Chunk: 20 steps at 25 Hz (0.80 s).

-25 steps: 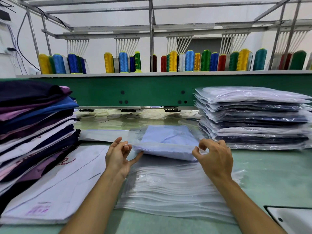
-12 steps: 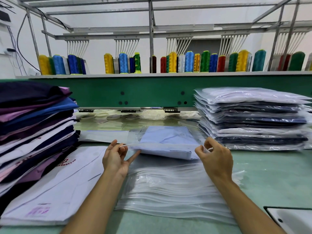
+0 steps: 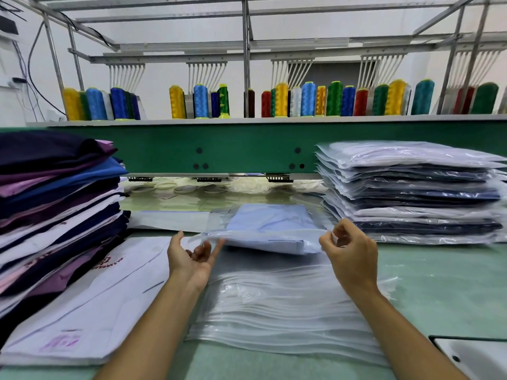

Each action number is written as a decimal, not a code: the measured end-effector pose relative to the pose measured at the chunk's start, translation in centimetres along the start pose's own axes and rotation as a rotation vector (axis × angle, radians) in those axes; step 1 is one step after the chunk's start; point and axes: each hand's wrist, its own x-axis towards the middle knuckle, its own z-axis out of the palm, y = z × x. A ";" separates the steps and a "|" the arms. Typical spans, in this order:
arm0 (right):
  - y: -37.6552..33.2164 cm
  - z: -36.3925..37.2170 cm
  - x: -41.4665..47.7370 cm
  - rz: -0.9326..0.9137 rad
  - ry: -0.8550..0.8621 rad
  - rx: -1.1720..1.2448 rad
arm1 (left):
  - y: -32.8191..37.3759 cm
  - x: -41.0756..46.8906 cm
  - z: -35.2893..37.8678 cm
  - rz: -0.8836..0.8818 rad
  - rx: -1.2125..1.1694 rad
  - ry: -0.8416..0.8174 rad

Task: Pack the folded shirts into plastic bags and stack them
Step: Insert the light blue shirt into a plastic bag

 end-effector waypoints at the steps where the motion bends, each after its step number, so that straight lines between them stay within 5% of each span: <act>1: -0.1 0.0 0.0 0.002 -0.009 0.032 | -0.3 -0.2 0.1 -0.042 0.032 -0.033; 5: -1.2 0.3 -0.7 -0.035 -0.094 0.153 | -3.1 -1.5 1.7 -0.097 0.452 -0.141; 9: -2.4 0.9 -1.4 -0.055 -0.220 0.302 | -6.4 -1.8 4.5 -0.134 0.594 -0.085; 15: -2.4 1.1 -2.3 -0.043 -0.432 0.370 | -8.5 -0.3 6.0 0.138 0.936 0.280; 20: -2.6 1.3 -2.0 -0.009 -0.386 0.397 | -7.5 -0.5 8.4 0.371 0.965 0.239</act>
